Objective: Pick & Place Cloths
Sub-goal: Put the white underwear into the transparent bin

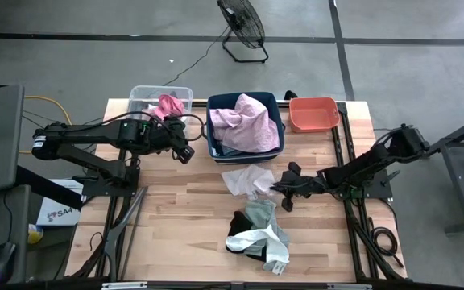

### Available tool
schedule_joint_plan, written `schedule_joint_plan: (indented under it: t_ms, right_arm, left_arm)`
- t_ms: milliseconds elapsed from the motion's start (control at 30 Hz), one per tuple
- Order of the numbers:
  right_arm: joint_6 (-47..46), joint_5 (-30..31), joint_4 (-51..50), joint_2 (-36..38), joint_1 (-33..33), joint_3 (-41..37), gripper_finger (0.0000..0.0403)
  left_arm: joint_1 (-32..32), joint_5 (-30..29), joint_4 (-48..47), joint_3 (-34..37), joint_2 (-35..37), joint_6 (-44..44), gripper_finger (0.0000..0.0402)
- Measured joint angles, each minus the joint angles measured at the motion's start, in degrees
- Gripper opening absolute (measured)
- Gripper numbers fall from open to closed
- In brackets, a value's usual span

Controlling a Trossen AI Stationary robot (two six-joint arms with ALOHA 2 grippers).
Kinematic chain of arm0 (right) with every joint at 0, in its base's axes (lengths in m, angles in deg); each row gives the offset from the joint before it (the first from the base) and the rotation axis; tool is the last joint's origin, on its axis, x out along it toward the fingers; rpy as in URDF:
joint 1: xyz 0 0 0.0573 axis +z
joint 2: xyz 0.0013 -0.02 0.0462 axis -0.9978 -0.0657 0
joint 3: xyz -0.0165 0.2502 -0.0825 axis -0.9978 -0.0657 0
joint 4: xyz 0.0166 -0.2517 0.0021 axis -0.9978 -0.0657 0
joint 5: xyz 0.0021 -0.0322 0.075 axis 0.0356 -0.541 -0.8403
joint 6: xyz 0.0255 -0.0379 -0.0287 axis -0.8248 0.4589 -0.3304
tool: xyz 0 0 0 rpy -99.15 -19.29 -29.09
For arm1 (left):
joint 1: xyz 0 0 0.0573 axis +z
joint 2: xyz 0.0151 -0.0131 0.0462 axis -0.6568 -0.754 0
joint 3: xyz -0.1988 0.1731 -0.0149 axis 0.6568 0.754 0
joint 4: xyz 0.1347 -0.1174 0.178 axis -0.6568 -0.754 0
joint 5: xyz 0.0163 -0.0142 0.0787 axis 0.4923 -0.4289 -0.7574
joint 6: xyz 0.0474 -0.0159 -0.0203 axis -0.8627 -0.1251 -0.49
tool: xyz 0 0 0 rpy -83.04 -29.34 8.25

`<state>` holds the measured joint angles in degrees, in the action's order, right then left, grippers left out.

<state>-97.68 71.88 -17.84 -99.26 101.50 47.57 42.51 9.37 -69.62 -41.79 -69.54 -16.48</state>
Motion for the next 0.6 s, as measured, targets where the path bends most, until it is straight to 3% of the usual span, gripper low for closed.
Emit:
schedule_joint_plan:
  t_ms: [367, 600]
  right_arm:
    - [12.07, 2.79, -8.74, 8.75, 1.63, 11.08, 0.0004]
    - [20.32, 3.12, -8.72, 12.59, 0.05, 16.92, 0.0004]
  left_arm:
    - [0.02, 0.39, 1.56, 0.00, 0.00, -0.66, 0.0191]
    - [0.02, 3.11, 8.80, 0.00, 0.01, -6.04, 0.0191]
